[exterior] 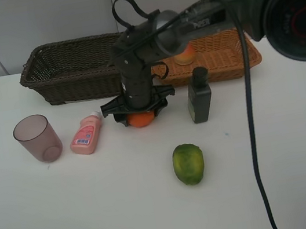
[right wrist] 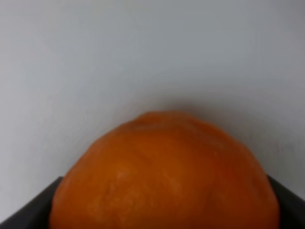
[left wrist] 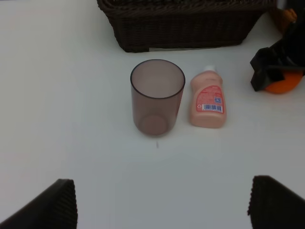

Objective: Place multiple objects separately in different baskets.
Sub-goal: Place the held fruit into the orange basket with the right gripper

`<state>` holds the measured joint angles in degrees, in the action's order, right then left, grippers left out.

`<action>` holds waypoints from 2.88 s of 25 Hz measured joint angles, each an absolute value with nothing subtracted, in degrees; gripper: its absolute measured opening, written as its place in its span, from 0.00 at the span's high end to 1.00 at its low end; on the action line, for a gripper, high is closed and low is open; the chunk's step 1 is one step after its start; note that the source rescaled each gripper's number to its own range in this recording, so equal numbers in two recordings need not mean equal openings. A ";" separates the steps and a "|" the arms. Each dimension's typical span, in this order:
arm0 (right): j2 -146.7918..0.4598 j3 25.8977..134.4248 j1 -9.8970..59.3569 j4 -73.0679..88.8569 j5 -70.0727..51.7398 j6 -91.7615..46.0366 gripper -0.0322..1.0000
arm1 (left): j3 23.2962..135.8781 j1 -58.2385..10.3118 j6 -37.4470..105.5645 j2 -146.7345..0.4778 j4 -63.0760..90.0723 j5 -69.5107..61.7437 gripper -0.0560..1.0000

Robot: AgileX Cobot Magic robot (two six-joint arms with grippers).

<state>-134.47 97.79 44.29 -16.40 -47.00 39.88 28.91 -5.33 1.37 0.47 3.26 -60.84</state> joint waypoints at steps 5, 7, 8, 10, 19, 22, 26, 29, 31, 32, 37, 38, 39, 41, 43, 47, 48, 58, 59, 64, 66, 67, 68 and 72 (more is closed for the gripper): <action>-134.47 97.79 44.29 -16.40 -47.00 39.88 0.35 | 28.91 -5.33 1.37 0.47 3.26 -60.84 0.07; -134.47 97.79 44.29 -16.40 -47.00 39.88 0.35 | 28.91 -5.33 1.37 0.47 3.26 -60.84 0.07; -134.47 97.79 44.29 -16.40 -47.00 39.88 0.35 | 28.91 -5.33 1.37 0.47 3.26 -60.84 0.07; -134.47 97.79 44.29 -16.42 -47.32 39.88 0.35 | 28.91 -5.33 1.37 0.47 3.26 -60.84 0.07; -126.79 97.79 44.26 -16.53 -53.54 35.91 0.35 | 28.91 -5.33 1.37 0.47 3.26 -60.84 0.07; -123.54 97.79 43.77 -16.30 -54.85 33.79 0.35 | 28.91 -5.33 1.37 0.47 3.26 -60.84 0.07; -120.30 97.79 42.23 -15.77 -56.12 31.38 0.35 | 28.91 -5.33 1.37 0.47 3.26 -60.84 0.07; -118.76 97.79 40.62 -15.61 -57.03 30.79 0.35 | 28.91 -5.33 1.37 0.47 3.26 -60.84 0.07; -118.11 97.79 39.08 -15.49 -57.39 29.62 0.35 | 28.91 -5.33 1.37 0.47 3.26 -60.84 0.07; -117.89 97.79 38.40 -15.49 -57.45 28.90 0.35 | 28.91 -5.33 1.37 0.47 3.26 -60.84 0.07; -117.62 97.79 33.85 -15.62 -57.63 25.88 0.35 | 28.91 -5.33 1.37 0.47 3.26 -60.84 0.07; -117.62 97.79 32.83 -15.62 -57.50 25.26 0.35 | 28.91 -5.33 1.37 0.47 3.26 -60.84 0.07; -117.62 97.79 31.94 -15.66 -57.20 24.86 0.35 | 28.91 -5.33 1.37 0.47 3.26 -60.84 0.07; -117.62 97.79 29.74 -15.72 -56.45 24.63 0.35 | 28.91 -5.33 1.37 0.47 3.26 -60.84 0.07; -117.62 97.79 27.78 -15.72 -55.49 24.44 0.35 | 28.91 -5.33 1.37 0.47 3.26 -60.84 0.07; -117.62 97.79 23.78 -15.72 -53.09 24.44 0.35 | 28.91 -5.33 1.37 0.47 3.26 -60.84 0.07; -117.62 97.79 23.78 -15.72 -53.09 24.44 0.35 | 28.91 -5.33 1.37 0.47 3.26 -60.84 0.07; -120.63 97.79 16.95 -17.07 -48.72 24.39 0.35 | 28.91 -5.33 1.37 0.47 3.26 -60.84 0.07; -121.34 97.74 16.51 -17.44 -48.36 24.39 0.35 | 28.91 -5.33 1.37 0.47 3.26 -60.84 0.07; -124.81 97.74 15.61 -18.45 -46.36 24.39 0.35 | 28.91 -5.33 1.37 0.47 3.26 -60.84 0.07; -126.12 97.74 15.61 -18.39 -45.78 24.39 0.35 | 28.91 -5.33 1.37 0.47 3.26 -60.84 0.07; -126.88 97.74 15.61 -18.39 -45.50 24.39 0.35 | 28.91 -5.33 1.37 0.47 3.26 -60.84 0.07; -127.44 97.74 15.61 -18.39 -45.24 24.39 0.35 | 28.91 -5.33 1.37 0.47 3.26 -60.84 0.07; -128.44 97.74 15.61 -18.45 -44.19 24.39 0.35 | 28.91 -5.33 1.37 0.47 3.26 -60.84 0.07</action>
